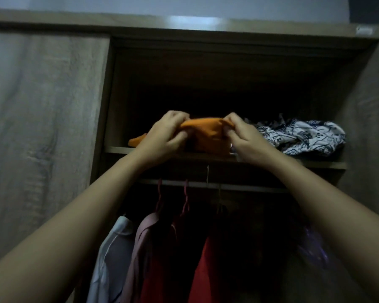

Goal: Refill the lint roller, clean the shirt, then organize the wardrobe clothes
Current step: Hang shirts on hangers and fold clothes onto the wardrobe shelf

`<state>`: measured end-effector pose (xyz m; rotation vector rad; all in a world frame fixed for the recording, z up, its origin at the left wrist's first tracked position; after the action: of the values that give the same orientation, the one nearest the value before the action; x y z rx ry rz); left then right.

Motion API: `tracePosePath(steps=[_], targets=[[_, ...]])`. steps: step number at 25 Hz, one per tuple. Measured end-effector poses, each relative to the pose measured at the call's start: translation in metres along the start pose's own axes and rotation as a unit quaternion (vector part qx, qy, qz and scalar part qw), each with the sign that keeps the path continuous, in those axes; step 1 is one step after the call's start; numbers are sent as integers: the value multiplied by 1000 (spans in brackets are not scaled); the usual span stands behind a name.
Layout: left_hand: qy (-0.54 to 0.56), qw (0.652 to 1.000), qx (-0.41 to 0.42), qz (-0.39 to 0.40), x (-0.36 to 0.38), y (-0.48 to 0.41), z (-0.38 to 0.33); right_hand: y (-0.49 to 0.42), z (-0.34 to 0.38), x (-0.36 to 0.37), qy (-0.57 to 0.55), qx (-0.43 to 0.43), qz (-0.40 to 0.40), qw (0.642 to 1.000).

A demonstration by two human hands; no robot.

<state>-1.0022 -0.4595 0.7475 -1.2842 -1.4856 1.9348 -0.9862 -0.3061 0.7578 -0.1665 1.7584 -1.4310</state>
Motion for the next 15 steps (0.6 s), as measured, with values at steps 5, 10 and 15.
tracePosePath(steps=[5,10,15], targets=[[65,980,100,-157,-70,8,-86,15,66,-67,-165,-62,-106,979],[175,978,97,-55,-69,-1,-121,33,85,-114,-122,-80,-129,981],[298,946,4,128,-3,16,-123,68,58,-102,-78,-3,37,996]])
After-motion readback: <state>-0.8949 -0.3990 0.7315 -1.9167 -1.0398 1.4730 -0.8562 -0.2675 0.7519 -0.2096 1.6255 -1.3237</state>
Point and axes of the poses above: each hand's wrist, its own y-axis away from the middle knuckle, its own x-axis out of the palm, z = x × y, the point moved 9 cm from there along -y, towards the middle knuckle, and after that the axes turned 1 degree about -y, right-handed, at the moved point
